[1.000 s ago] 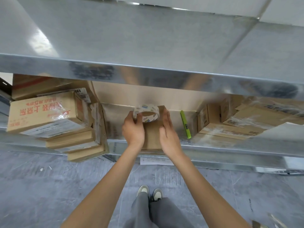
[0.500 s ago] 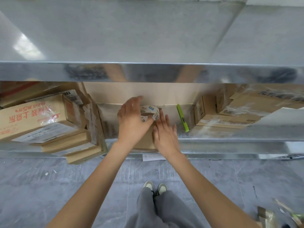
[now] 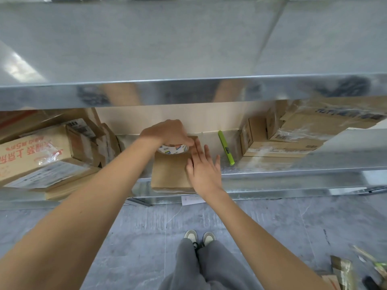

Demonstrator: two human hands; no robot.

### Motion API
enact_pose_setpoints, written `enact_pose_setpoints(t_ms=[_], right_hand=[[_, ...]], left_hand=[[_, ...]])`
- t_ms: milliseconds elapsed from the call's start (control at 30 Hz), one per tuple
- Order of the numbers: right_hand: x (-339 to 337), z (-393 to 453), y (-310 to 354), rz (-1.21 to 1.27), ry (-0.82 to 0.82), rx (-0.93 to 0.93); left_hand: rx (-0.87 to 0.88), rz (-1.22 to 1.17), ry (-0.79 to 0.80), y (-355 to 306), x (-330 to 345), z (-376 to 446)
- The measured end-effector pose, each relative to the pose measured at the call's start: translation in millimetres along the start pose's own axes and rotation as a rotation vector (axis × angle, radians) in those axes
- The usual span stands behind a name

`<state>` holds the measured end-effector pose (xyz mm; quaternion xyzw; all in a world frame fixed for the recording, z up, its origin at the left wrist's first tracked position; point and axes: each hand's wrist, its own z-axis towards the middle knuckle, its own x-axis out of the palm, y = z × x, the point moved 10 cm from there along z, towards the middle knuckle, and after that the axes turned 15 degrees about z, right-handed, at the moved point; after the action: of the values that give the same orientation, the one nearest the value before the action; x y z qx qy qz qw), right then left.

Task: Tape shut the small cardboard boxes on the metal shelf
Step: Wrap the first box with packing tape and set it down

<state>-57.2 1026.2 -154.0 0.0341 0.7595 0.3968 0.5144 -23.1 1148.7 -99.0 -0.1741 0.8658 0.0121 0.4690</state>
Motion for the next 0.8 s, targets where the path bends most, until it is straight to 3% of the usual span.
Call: enact_pose_setpoints(t_ms=[267,433,667,800], right_hand=[[0.3,0.7,-1.5,-0.031,-0.001,-0.002],[1.2,1.3,-1.6,-0.038,0.008,-0.007],[-1.8,1.8,0.0,-0.061,0.018,-0.034],[-16.0,7.5,2.1,0.011,-0.035,-0.152]], left_hand=[[-0.055,0.064,0.094,17.0,15.7,2.4],[-0.111,-0.041,0.112,33.5,22.9,7.7],[-0.271,-0.210,0.286,55.5,39.1,7.4],[-0.259,-0.270,0.325,51.5,42.7,8.2]])
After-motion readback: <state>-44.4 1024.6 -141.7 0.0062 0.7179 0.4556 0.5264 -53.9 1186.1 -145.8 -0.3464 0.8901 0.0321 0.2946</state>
